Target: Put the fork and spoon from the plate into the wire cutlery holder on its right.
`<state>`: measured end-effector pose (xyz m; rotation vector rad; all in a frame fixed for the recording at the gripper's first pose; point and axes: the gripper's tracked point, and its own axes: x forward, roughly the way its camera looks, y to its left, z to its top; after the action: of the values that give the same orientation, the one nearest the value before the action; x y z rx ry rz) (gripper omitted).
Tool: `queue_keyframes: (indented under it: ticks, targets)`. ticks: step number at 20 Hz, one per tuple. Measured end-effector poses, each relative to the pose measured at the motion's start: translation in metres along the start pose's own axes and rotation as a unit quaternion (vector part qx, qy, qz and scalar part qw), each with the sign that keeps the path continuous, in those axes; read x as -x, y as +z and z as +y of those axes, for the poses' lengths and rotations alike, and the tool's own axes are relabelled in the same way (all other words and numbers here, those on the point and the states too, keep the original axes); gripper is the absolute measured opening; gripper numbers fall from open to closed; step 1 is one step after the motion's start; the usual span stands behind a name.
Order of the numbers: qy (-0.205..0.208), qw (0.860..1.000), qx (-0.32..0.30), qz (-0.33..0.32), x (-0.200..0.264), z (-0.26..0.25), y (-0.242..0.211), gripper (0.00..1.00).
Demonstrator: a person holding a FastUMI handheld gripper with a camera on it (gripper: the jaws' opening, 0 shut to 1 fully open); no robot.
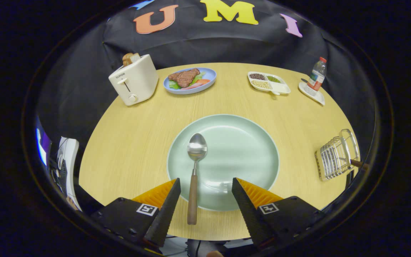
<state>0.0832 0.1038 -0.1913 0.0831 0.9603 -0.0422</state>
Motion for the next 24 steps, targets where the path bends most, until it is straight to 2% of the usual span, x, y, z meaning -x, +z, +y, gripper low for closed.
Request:
queue_keyframes:
  ticks: [1,8,9,10,13,14,24]
  targets:
    - [0.003,1.0,-0.003,0.003,-0.004,0.001,-0.001,0.87]
    - [0.003,1.0,0.002,0.024,-0.018,0.004,-0.007,0.27]
    - [0.004,1.0,0.002,0.026,-0.02,0.004,-0.008,0.21]
    - [0.004,1.0,0.005,0.028,-0.018,0.005,-0.009,0.11]
    - [0.007,1.0,0.01,0.028,-0.015,0.005,-0.01,0.11]
    - [0.006,1.0,0.007,0.029,-0.016,0.003,-0.009,0.01]
    - [0.029,1.0,0.003,0.013,0.012,-0.01,0.002,0.01]
